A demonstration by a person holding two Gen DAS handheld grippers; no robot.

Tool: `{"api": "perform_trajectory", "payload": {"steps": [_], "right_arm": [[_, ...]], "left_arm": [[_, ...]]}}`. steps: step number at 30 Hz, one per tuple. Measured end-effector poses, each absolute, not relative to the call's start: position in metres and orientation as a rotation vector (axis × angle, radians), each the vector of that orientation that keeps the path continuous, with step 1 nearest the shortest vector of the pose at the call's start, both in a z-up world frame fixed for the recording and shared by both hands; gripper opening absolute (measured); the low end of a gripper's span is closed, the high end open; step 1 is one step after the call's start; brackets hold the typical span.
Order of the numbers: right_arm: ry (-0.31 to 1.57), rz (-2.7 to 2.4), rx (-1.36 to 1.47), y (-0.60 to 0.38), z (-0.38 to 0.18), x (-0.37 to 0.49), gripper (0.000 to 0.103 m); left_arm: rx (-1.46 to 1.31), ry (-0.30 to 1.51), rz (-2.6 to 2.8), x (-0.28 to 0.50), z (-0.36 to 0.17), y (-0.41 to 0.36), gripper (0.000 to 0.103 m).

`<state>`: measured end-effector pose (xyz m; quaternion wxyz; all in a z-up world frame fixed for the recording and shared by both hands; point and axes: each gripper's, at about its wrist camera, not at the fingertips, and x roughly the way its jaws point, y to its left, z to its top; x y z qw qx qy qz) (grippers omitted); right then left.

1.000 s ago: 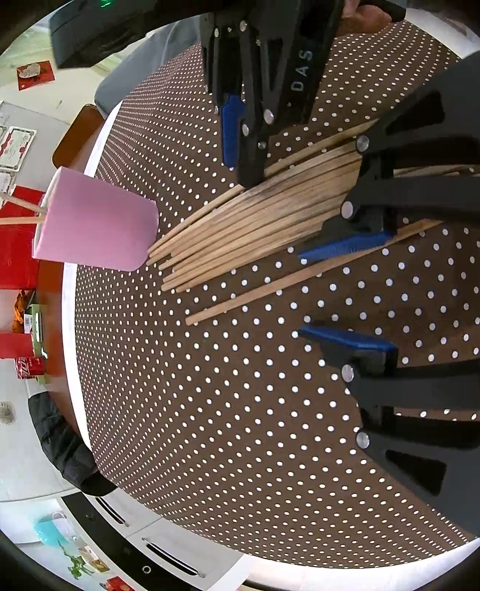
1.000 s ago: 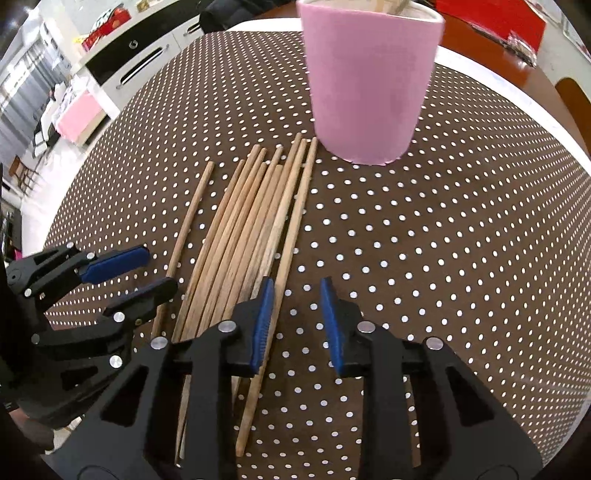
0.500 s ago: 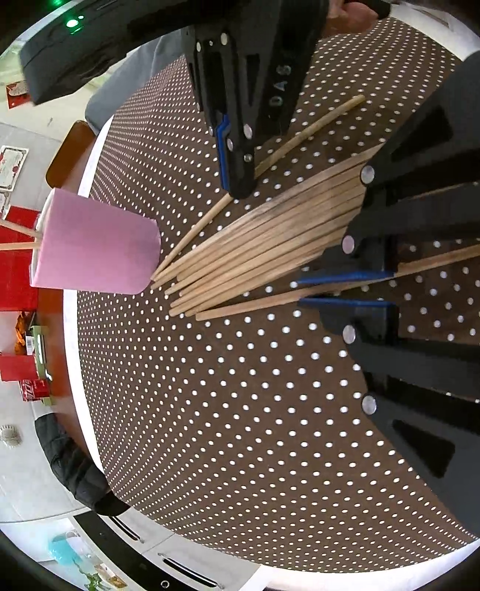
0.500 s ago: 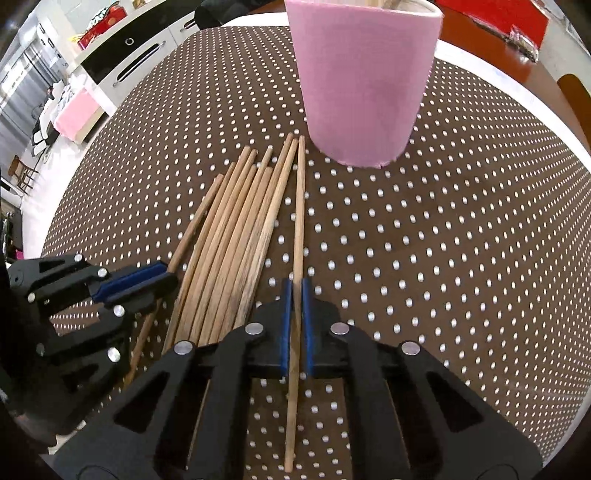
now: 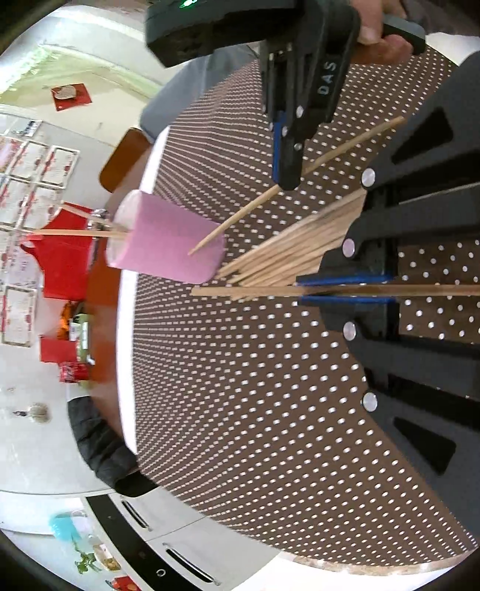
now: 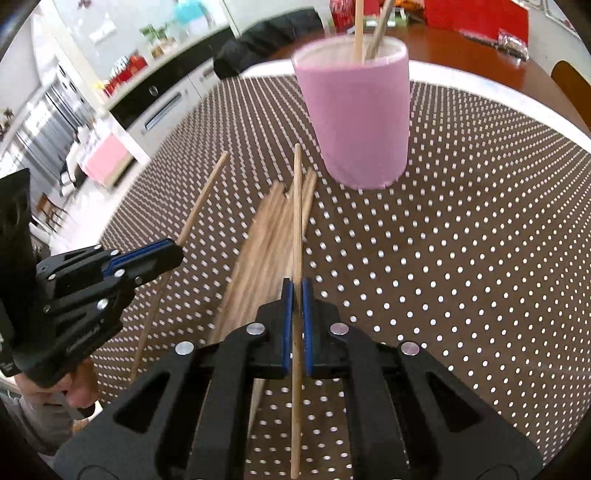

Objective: Organize utensils
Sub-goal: 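Lift both chopsticks upright and carry them above the pink cup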

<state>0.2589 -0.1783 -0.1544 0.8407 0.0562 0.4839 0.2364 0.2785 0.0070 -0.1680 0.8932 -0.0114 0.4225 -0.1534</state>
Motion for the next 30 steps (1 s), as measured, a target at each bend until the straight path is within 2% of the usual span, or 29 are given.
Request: {"api": "perform_trajectory", "payload": {"steps": [6, 17, 24, 30], "right_arm": [[0.791, 0.529, 0.18, -0.198, -0.101, 0.245, 0.005], [0.384, 0.415, 0.265, -0.232, -0.009, 0.275, 0.005], [0.225, 0.285, 0.261, -0.233, 0.008, 0.312, 0.006], [0.203, 0.249, 0.291, -0.236, -0.005, 0.341, 0.006]], "left_arm": [[-0.062, 0.729, -0.336, 0.274, -0.132, 0.01, 0.006], [-0.063, 0.336, -0.43, 0.317, -0.023, -0.025, 0.006], [-0.124, 0.147, -0.509, 0.358, 0.013, -0.052, 0.006], [-0.151, 0.107, -0.51, 0.397, -0.002, -0.066, 0.006]]}}
